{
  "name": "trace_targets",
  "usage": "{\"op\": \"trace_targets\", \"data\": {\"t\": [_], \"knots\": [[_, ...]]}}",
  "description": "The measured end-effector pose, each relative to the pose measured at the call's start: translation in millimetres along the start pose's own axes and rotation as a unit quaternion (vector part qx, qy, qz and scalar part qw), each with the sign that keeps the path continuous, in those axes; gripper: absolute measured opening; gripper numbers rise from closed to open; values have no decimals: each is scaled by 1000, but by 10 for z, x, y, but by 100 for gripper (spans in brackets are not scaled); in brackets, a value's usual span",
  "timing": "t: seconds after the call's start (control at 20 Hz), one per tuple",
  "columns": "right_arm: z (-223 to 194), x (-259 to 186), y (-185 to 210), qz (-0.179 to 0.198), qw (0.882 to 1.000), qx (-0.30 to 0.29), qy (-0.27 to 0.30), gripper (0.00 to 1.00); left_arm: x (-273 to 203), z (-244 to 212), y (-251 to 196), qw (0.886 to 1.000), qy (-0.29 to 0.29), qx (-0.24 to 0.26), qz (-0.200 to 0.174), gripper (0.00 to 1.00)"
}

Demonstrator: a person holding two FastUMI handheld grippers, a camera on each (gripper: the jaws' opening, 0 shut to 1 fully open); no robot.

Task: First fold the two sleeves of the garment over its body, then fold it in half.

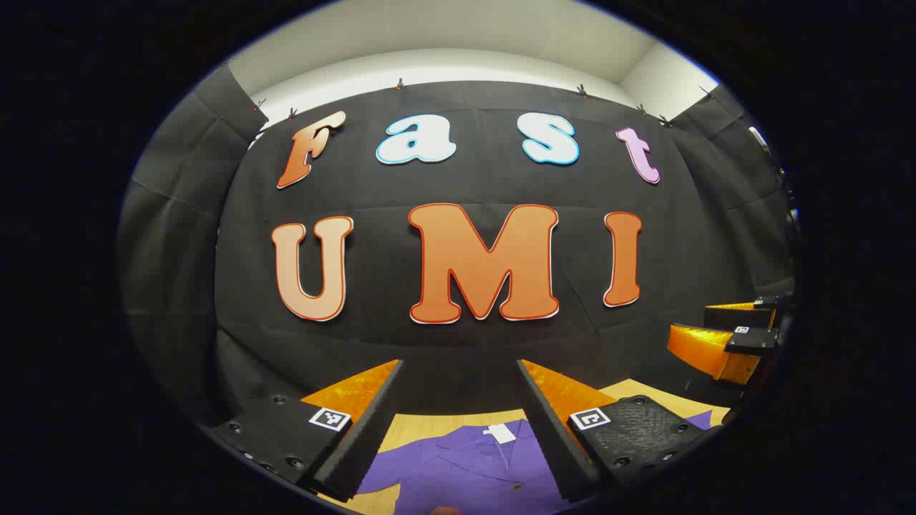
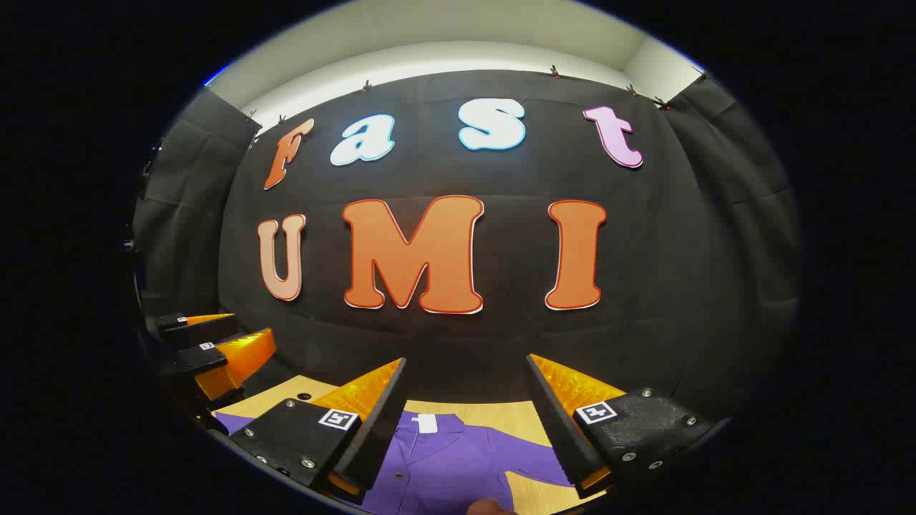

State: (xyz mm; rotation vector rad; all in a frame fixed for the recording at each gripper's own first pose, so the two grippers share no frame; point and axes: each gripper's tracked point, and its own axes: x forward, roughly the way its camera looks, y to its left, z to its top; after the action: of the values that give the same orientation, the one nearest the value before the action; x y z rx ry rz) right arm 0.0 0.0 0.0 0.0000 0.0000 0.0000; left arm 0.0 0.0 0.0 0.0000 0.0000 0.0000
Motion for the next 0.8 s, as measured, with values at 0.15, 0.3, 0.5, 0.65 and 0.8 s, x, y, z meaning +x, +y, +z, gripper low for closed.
{"op": "trace_targets", "data": {"t": [0.15, 0.3, 0.5, 0.65, 0.8], "knots": [[-100, -37, 102, 10, 1000, -2, 13, 95, 36, -35, 7, 1000, 5, -3, -7, 95], [-149, -35, 205, 18, 1000, -5, 19, 95, 38, -88, 8, 1000, 5, -9, -13, 95], [-98, 10, 235, 23, 999, -23, 13, 95, 48, -72, -7, 1000, 2, -12, -19, 95], [-82, 20, 243, 26, 999, -23, 11, 95, 31, -75, 5, 1000, -1, -8, -15, 97], [-104, 36, 261, 27, 999, -28, 11, 95, -29, -180, 5, 1000, 11, -19, -11, 97]]}}
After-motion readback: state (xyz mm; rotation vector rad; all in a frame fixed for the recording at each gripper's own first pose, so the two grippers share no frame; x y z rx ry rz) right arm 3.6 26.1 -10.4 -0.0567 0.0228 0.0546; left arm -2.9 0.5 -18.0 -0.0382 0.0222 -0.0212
